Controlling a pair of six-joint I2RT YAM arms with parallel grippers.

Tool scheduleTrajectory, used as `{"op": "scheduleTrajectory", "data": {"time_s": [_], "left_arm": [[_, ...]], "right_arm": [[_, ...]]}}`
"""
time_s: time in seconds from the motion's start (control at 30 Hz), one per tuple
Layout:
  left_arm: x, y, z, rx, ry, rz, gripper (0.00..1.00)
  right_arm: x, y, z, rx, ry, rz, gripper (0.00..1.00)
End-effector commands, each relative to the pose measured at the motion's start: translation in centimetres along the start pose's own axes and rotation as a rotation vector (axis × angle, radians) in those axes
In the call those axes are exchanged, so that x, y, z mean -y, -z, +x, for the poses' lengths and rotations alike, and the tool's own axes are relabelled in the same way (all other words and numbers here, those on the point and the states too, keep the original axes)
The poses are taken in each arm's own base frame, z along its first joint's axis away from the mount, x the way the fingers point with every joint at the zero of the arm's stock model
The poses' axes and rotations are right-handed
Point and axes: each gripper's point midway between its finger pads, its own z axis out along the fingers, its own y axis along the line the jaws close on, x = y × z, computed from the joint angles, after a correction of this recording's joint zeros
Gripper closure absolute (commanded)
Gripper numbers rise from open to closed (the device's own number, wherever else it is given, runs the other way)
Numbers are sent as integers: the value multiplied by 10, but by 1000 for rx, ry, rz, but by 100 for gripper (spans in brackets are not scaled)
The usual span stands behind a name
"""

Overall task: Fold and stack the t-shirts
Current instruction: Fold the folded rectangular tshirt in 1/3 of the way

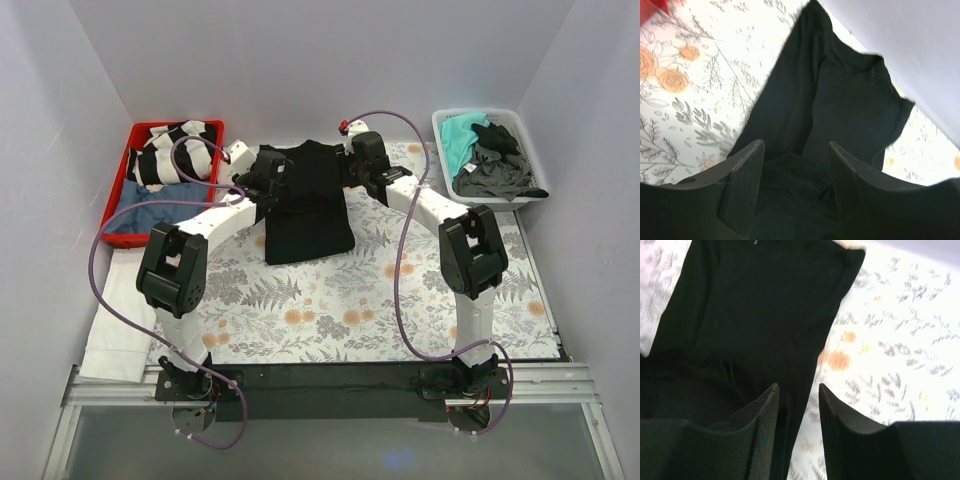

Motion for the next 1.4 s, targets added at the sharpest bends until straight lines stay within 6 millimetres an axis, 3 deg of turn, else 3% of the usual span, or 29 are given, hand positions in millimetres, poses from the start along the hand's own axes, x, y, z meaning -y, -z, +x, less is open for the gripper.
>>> {"op": "scheduleTrajectory", "data": {"time_s": [0.0,0.13,0.33,0.47,0.53,0.57,0.73,0.87,0.9,1.07,1.1,1.27,1.33,1.37], "left_arm": [[5,27,-6,-56,-6,80,48],[-17,40,32,-190,-33,104,50],[-35,50,60,-288,-29,116,55],[-50,42,75,-306,-27,60,55],[-50,35,80,-304,-1,44,54],[-57,26,91,-319,-10,15,54],[-32,-6,94,-321,-13,28,54],[-25,-32,78,-268,6,1,54],[-24,-37,73,-259,13,-2,54],[-13,-53,23,-158,80,-3,54],[-14,-56,15,-135,76,-11,54],[-11,-70,1,-115,55,-35,54],[-14,-66,-5,-113,55,-38,54],[-17,-57,-7,-115,52,-34,54]], "right_arm": [[-18,30,-2,0,4,-77,56],[-41,44,34,-66,32,-114,56],[-60,57,66,-110,40,-138,57],[-64,42,86,-161,9,-149,58],[-71,34,78,-147,-3,-166,58],[-72,24,84,-160,-7,-160,58],[-69,-11,69,-137,5,-124,59],[-55,-36,56,-113,5,-71,59],[-53,-40,38,-76,1,-62,59],[-30,-53,11,-27,-12,-17,59],[-25,-53,2,-10,-15,0,59],[0,-53,-4,-12,-9,53,59],[12,-46,7,-47,-4,86,59],[13,-34,0,-37,9,86,59]]}}
